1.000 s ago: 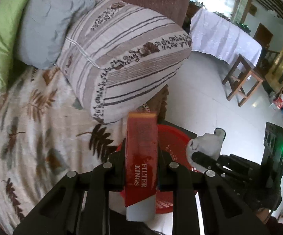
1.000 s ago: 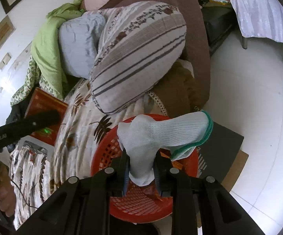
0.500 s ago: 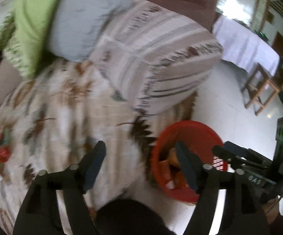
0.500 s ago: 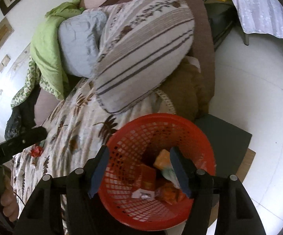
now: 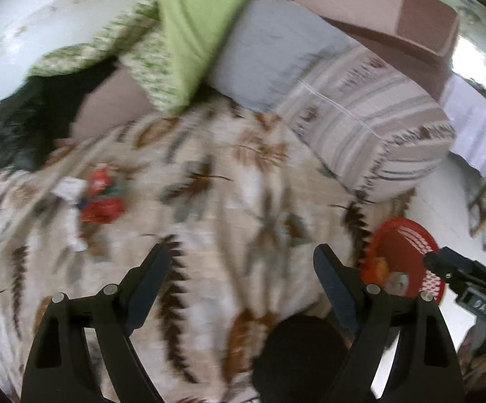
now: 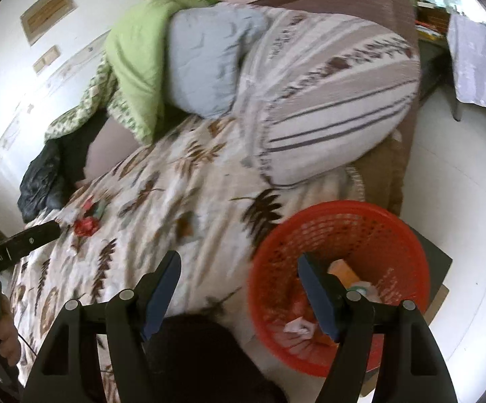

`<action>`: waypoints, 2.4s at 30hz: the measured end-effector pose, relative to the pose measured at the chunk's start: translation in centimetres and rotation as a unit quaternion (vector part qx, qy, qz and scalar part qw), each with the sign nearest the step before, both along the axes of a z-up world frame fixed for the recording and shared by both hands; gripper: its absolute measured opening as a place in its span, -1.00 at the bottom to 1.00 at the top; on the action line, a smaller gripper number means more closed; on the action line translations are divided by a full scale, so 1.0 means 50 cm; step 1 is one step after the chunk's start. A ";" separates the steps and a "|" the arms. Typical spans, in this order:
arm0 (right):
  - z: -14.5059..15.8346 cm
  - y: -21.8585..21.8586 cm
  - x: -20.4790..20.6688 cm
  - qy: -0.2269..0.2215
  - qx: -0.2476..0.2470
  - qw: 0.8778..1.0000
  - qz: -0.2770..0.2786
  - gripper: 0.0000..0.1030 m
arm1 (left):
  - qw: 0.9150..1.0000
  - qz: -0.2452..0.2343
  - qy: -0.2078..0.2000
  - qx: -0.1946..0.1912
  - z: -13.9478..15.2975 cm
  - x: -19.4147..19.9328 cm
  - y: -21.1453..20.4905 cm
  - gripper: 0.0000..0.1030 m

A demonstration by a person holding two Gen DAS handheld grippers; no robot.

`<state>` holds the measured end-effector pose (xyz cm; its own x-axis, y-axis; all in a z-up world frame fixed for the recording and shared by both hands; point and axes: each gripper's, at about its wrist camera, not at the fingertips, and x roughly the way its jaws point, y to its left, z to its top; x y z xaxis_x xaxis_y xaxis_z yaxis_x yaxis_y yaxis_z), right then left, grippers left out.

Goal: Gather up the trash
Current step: 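Move both tools back toward the remaining trash on the bed, then grasp the white spray bottle with the left tool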

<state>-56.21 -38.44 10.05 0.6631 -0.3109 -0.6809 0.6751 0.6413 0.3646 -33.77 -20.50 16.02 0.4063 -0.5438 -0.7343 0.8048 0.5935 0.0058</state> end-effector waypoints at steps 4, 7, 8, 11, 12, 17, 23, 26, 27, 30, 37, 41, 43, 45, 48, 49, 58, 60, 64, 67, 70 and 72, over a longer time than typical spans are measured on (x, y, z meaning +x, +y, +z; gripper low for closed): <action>0.030 0.033 0.050 0.003 -0.003 0.999 0.032 0.48 | 0.998 0.048 -0.020 -0.019 0.023 0.037 0.092 0.68; 0.046 0.061 0.104 0.007 0.006 0.998 0.063 0.48 | 0.996 0.081 -0.034 -0.025 0.030 0.069 0.149 0.68; 0.049 0.072 0.126 0.009 0.006 0.997 0.077 0.48 | 0.995 0.093 -0.036 -0.025 0.031 0.081 0.164 0.68; 0.062 0.115 0.196 0.015 -0.010 0.993 0.120 0.48 | 0.991 0.129 -0.030 -0.021 0.027 0.120 0.222 0.68; 0.065 0.127 0.218 0.014 -0.013 0.991 0.131 0.48 | 0.990 0.141 -0.025 -0.018 0.026 0.134 0.244 0.68; 0.054 0.175 0.324 -0.009 -0.003 0.983 0.181 0.48 | 0.977 0.211 -0.033 0.020 0.013 0.216 0.357 0.68; -0.016 0.221 0.440 0.012 0.031 0.970 0.240 0.48 | 0.962 0.269 -0.019 0.046 -0.048 0.320 0.408 0.68; -0.043 0.226 0.470 0.026 0.034 0.966 0.256 0.48 | 0.960 0.275 0.011 0.055 -0.090 0.376 0.392 0.68; -0.049 0.224 0.474 0.030 0.035 0.965 0.258 0.48 | 0.959 0.276 0.022 0.055 -0.102 0.392 0.384 0.68; -0.066 0.219 0.490 0.035 0.040 0.962 0.267 0.48 | 0.961 0.267 0.042 0.053 -0.131 0.440 0.348 0.68; -0.108 0.202 0.524 0.049 0.057 0.960 0.271 0.48 | 0.968 0.232 0.067 0.060 -0.198 0.556 0.238 0.61; -0.125 0.197 0.539 0.054 0.064 0.958 0.274 0.48 | 0.970 0.215 0.097 0.061 -0.248 0.618 0.184 0.38; -0.130 0.195 0.546 0.055 0.065 0.957 0.279 0.48 | 0.969 0.215 0.108 0.065 -0.278 0.647 0.164 0.38; -0.132 0.194 0.557 0.054 0.066 0.955 0.284 0.48 | 0.967 0.210 0.128 0.073 -0.308 0.666 0.151 0.02; -0.129 0.194 0.582 0.056 0.056 0.953 0.293 0.48 | 0.967 0.211 0.114 0.088 -0.313 0.657 0.144 -0.44; -0.126 0.194 0.591 0.055 0.052 0.952 0.297 0.48 | 0.968 0.205 0.122 0.081 -0.310 0.651 0.148 -0.44; -0.111 0.198 0.746 0.049 -0.002 0.940 0.337 0.48 | 0.962 0.225 0.143 0.055 -0.291 0.580 0.263 -0.44; -0.113 0.196 0.804 0.046 -0.008 0.937 0.347 0.48 | 0.961 0.230 0.141 0.056 -0.294 0.571 0.280 -0.44; -0.124 0.205 0.915 0.050 -0.004 0.930 0.364 0.48 | 0.960 0.237 0.132 0.067 -0.314 0.564 0.298 -0.44; -0.149 0.215 0.974 0.064 0.028 0.924 0.376 0.48 | 0.960 0.240 0.131 0.054 -0.320 0.562 0.307 -0.44; -0.165 0.246 0.983 0.051 0.112 0.890 0.438 0.48 | 0.959 0.243 0.138 0.042 -0.322 0.566 0.313 -0.44; -0.148 0.271 0.960 0.041 0.094 0.880 0.465 0.48 | 0.960 0.241 0.140 0.034 -0.323 0.568 0.315 -0.44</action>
<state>-8.19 -24.90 2.64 0.5181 0.4633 -0.7190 -0.0796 0.8631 0.4988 -5.38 -4.74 -0.16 0.3804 -0.2894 -0.8784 0.4117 0.9035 -0.1193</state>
